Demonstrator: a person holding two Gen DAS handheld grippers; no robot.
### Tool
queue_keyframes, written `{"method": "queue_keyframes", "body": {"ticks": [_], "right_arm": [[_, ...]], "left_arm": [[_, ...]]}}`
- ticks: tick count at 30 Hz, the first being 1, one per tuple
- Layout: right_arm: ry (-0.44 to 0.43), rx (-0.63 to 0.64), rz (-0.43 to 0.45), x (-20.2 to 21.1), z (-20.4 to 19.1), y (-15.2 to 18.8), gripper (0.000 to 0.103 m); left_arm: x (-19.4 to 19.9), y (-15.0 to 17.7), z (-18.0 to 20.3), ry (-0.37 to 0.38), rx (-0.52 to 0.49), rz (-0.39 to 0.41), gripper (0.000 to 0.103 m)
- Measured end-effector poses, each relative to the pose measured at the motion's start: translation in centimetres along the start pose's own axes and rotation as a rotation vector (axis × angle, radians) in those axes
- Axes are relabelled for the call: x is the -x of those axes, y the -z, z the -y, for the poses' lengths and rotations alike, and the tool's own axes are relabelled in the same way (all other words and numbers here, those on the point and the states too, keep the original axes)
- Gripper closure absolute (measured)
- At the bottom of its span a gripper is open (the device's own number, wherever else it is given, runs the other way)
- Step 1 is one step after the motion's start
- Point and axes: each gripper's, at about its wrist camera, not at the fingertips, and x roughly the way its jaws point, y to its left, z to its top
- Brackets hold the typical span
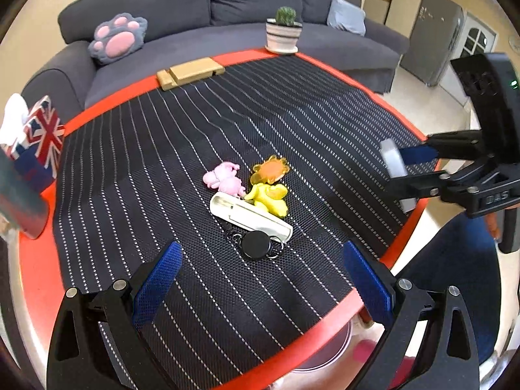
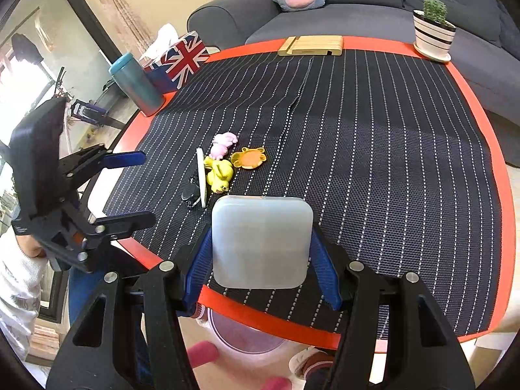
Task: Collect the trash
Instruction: 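Lift the white box with the right gripper while the left gripper reaches the smiley keychain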
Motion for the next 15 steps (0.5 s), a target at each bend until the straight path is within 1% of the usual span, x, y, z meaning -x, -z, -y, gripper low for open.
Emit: {"method": "queue_keyframes", "body": {"ticks": [2,3,4,5,7,11,13,15], "right_arm": [[0.003,0.001,0.000,0.1,0.2,0.1,0.045],[0.004,0.001,0.001,0.1,0.2,0.1,0.045],[0.005,0.000,0.001,0.1,0.3,0.2,0.045],[0.005,0.000,0.001,0.2,0.3,0.1,0.045],[0.006,0.000,0.002,0.2,0.3,0.2,0.045],[0.006,0.000,0.000,0.1,0.5,0.3,0.045],[0.007,-0.002,-0.001,0.1,0.6,0.4,0.045],[0.006,-0.004,0.000,0.0,0.7,0.4,0.045]], "left_arm": [[-0.7,0.1,0.0,-0.003,-0.012,-0.021,0.009],[-1.1,0.1,0.0,-0.005,-0.018,-0.031,0.013],[-1.3,0.2,0.0,-0.005,-0.022,-0.040,0.020],[-1.8,0.2,0.0,-0.010,-0.025,-0.058,0.021],[-2.3,0.4,0.0,-0.013,-0.031,-0.071,0.028],[-3.0,0.6,-0.1,-0.011,-0.023,-0.088,0.043],[-3.3,0.6,-0.1,-0.008,-0.018,-0.096,0.054],[-3.4,0.7,0.0,0.000,-0.013,-0.095,0.056]]}}
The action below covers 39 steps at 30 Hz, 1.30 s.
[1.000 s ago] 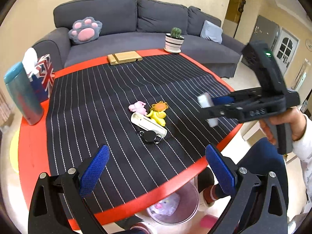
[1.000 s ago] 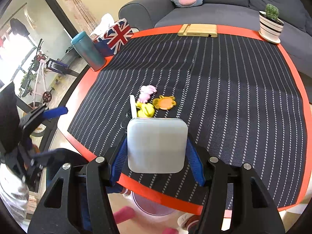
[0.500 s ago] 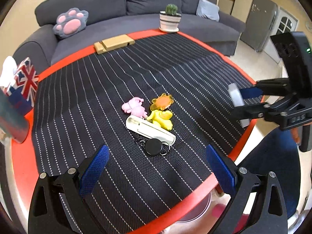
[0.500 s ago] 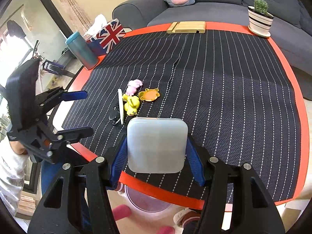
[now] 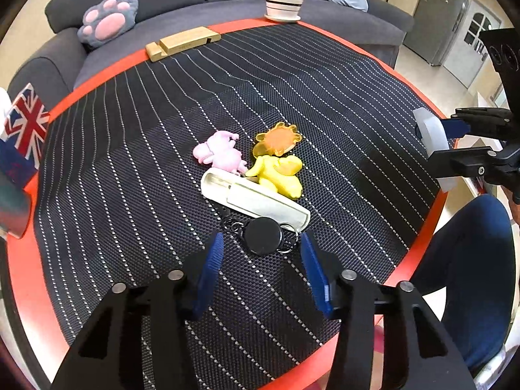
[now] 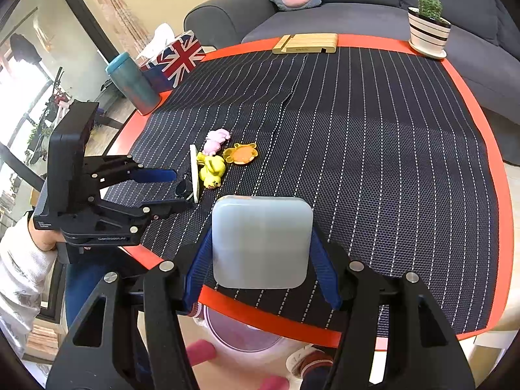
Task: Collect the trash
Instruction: 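Lift the white box with the right gripper while the left gripper reaches the smiley keychain, then close the left gripper on the smiley keychain and lift it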
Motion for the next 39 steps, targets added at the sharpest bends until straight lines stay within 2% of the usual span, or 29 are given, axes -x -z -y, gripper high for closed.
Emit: {"method": "queue_keyframes", "body": {"ticks": [4,9,12,21,36,38,39], "right_arm": [[-0.001,-0.001,-0.001,-0.1,0.1,0.1,0.045],[-0.001,0.002,-0.002,-0.2,0.0,0.1,0.045],[0.000,0.007,-0.001,-0.3,-0.2,0.1,0.045],[0.009,0.020,0.002,-0.5,-0.6,0.0,0.045],[0.042,0.088,0.046,1.2,-2.5,0.2,0.045],[0.042,0.098,0.055,1.8,-2.8,0.6,0.045],[0.042,0.100,0.058,1.9,-2.9,0.7,0.045]], "left_arm": [[-0.2,0.2,0.2,0.004,0.003,0.002,0.064],[-0.3,-0.1,0.1,0.012,0.011,0.011,0.066],[-0.2,0.0,0.0,0.013,0.022,0.020,0.070],[0.9,0.5,-0.7,0.006,0.054,0.054,0.071],[5.9,1.7,-0.3,0.025,0.086,0.159,0.072],[6.6,2.0,0.1,0.025,0.080,0.171,0.079],[6.8,2.1,0.4,0.022,0.077,0.173,0.092]]}}
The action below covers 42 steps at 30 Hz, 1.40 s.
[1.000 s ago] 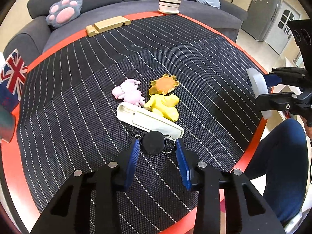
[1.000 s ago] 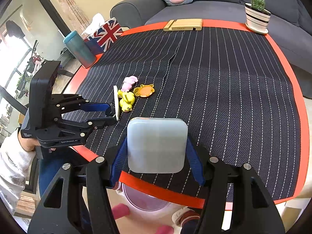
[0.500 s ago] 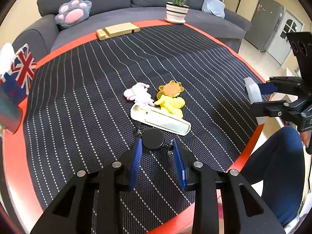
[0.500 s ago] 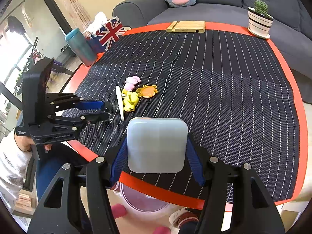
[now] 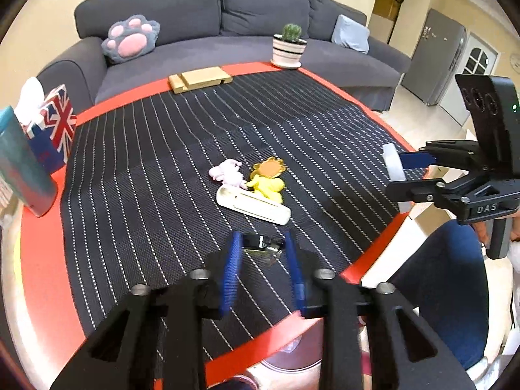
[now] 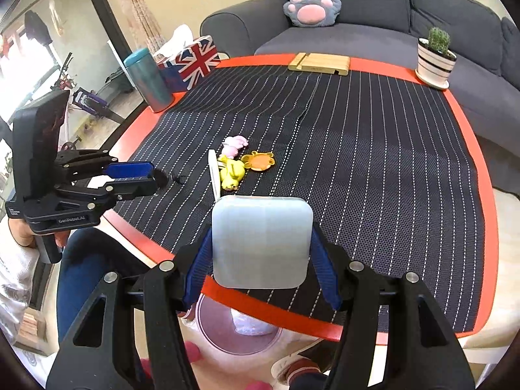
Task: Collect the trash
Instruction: 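Close the left gripper on the smiley keychain and lift it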
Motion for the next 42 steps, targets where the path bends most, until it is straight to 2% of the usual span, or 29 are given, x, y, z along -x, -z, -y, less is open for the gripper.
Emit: {"method": "queue_keyframes", "body": {"ticks": [5,7,15,17,18,19,20,21,23,28,36,39,42], "right_arm": [[-0.008,0.021,0.016,0.9,-0.9,1.0,0.045],[-0.005,0.024,0.013,0.9,-1.1,1.4,0.045],[-0.006,0.024,0.001,0.5,-1.1,1.8,0.045],[-0.005,0.024,0.000,0.4,-1.1,1.8,0.045],[-0.005,0.023,0.000,0.4,-1.1,1.8,0.045],[-0.005,0.023,0.000,0.3,-1.1,1.8,0.045],[-0.005,0.023,-0.001,0.3,-1.1,1.8,0.045],[-0.004,0.023,-0.002,0.3,-1.1,1.8,0.045],[-0.004,0.022,-0.002,0.2,-1.0,1.8,0.045],[-0.001,0.018,-0.004,0.1,-0.9,1.9,0.045],[-0.001,0.012,-0.004,0.1,-0.6,2.1,0.045],[-0.002,0.009,-0.003,0.1,-0.5,2.1,0.045],[-0.004,0.008,-0.003,0.1,-0.5,2.1,0.045]], "left_arm": [[1.0,0.7,1.3,0.002,-0.017,0.017,0.093],[0.9,1.0,1.5,0.007,-0.010,0.014,0.103],[-0.3,1.7,1.6,0.017,-0.010,-0.025,0.102],[-0.4,1.7,1.6,0.008,-0.009,-0.029,0.094],[-0.5,1.7,1.6,0.002,-0.011,-0.036,0.081],[-0.6,1.8,1.7,-0.005,-0.014,-0.039,0.050],[-0.6,1.9,1.7,-0.008,-0.013,-0.036,0.032],[-0.5,1.9,1.7,-0.004,-0.005,-0.020,0.009],[-0.6,1.9,1.7,-0.016,0.003,-0.017,0.008],[-2.7,2.1,2.1,-0.048,0.018,-0.091,0.008],[-4.9,2.8,2.3,-0.076,0.050,-0.115,0.010],[-5.4,3.0,2.2,-0.087,0.053,-0.124,0.030],[-5.4,3.1,2.2,-0.103,0.051,-0.122,0.042]]}}
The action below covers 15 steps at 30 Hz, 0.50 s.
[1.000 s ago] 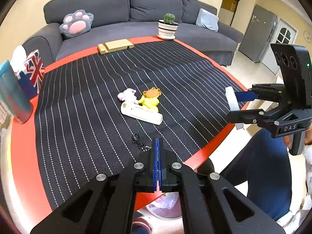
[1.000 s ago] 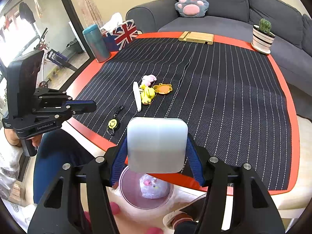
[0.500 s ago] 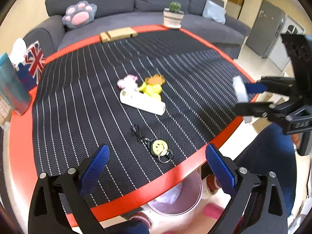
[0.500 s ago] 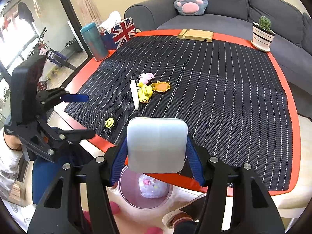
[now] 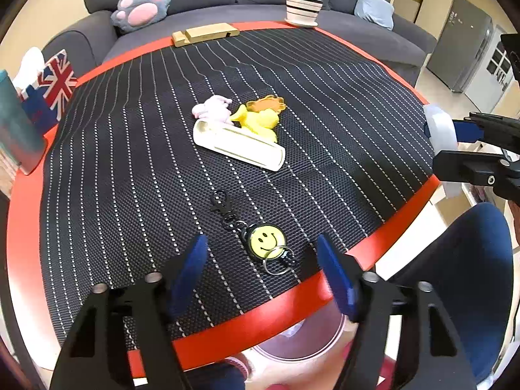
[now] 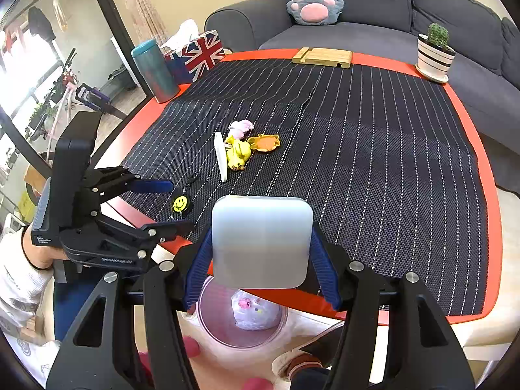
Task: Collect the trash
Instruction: 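Close the left gripper on the smiley keychain and lift it, then carry both items over the bin while the right gripper opens to drop the box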
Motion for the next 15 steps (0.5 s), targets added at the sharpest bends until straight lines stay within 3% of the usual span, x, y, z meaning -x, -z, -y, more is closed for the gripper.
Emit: {"method": "queue_keyframes", "body": {"ticks": [6,15], "right_arm": [[-0.002,0.000,-0.002,-0.2,-0.1,0.0,0.045],[-0.006,0.012,-0.004,-0.3,-0.6,-0.1,0.045]], "left_arm": [[0.4,0.2,-0.4,-0.010,-0.004,0.002,0.077],[1.5,0.0,-1.0,-0.004,0.002,0.030,0.078]]}}
